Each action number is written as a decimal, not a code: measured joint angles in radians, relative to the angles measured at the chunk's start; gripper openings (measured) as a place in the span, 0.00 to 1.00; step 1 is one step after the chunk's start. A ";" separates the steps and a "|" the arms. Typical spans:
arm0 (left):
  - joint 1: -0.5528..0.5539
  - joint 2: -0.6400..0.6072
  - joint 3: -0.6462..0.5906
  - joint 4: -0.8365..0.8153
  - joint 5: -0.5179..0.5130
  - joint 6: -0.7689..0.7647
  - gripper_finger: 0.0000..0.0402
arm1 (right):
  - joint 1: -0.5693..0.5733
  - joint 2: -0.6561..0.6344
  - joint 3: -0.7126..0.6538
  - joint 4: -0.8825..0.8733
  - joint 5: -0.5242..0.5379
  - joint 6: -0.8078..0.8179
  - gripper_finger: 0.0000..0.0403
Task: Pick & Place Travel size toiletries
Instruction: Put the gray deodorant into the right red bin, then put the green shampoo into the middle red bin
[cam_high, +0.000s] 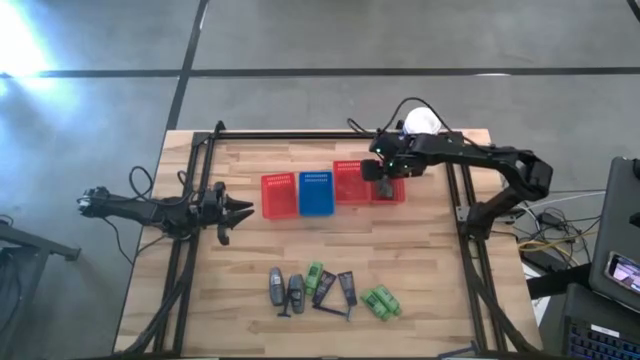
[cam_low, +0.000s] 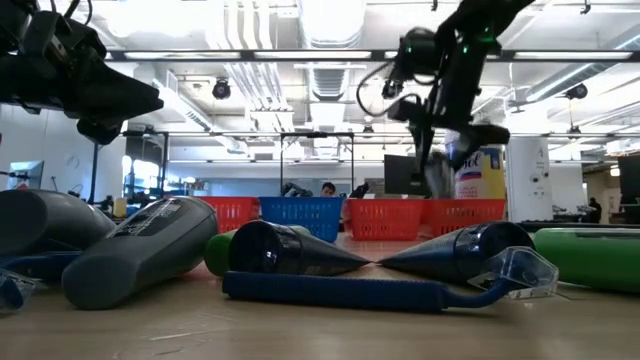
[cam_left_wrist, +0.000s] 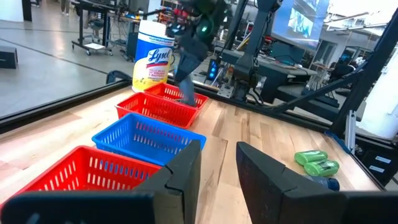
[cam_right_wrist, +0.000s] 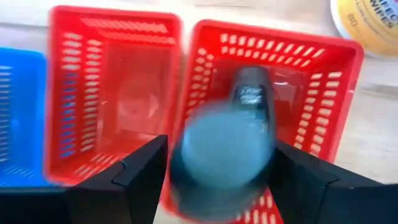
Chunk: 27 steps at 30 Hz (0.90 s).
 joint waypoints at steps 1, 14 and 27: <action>0.000 0.000 0.000 0.000 0.000 0.000 0.27 | -0.004 0.009 -0.005 0.002 -0.009 -0.014 0.62; 0.000 0.000 0.000 0.000 0.000 0.000 0.27 | 0.091 -0.007 0.061 -0.002 -0.018 -0.142 0.73; 0.000 0.000 0.000 0.000 0.000 0.000 0.27 | 0.576 0.026 -0.011 -0.140 -0.267 0.010 0.68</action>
